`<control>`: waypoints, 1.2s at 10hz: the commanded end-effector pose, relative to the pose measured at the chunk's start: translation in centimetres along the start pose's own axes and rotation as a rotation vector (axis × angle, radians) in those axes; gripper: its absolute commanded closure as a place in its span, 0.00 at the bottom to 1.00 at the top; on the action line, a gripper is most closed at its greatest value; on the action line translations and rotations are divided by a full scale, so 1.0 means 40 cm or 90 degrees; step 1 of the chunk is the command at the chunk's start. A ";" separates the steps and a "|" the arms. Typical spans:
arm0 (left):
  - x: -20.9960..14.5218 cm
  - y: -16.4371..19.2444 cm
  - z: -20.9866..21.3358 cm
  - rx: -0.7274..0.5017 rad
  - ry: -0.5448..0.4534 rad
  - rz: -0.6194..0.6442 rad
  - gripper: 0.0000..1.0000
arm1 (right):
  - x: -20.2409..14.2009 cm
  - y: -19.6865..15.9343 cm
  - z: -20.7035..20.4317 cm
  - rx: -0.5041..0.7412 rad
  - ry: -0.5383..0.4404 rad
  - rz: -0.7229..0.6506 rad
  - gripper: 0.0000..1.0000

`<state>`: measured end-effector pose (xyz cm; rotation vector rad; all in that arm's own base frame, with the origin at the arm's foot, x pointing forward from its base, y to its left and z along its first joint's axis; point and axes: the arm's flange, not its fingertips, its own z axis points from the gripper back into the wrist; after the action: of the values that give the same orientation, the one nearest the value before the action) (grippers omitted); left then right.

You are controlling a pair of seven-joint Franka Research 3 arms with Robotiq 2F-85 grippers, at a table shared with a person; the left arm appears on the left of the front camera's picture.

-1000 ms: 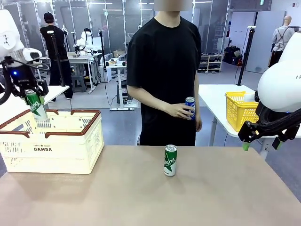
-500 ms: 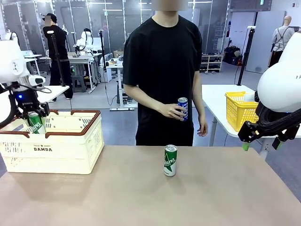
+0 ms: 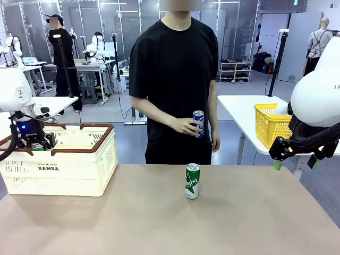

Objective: Place the drinks into the Shopping basket.
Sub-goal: Pick up one drink and place it into the Shopping basket.

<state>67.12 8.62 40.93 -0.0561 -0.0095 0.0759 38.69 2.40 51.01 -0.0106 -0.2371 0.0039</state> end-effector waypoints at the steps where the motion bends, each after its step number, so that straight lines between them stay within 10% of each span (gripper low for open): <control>1: -0.008 -0.006 -0.026 -0.004 -0.022 -0.028 0.41 | 0.001 -0.004 0.002 -0.002 -0.001 0.002 0.00; 12: -0.026 -0.027 -0.134 0.007 -0.034 -0.068 0.41 | 0.001 -0.004 0.002 -0.002 -0.001 0.002 0.00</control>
<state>67.25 7.27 38.04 -0.0444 -0.0485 0.0020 38.69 2.40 51.01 -0.0106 -0.2371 0.0039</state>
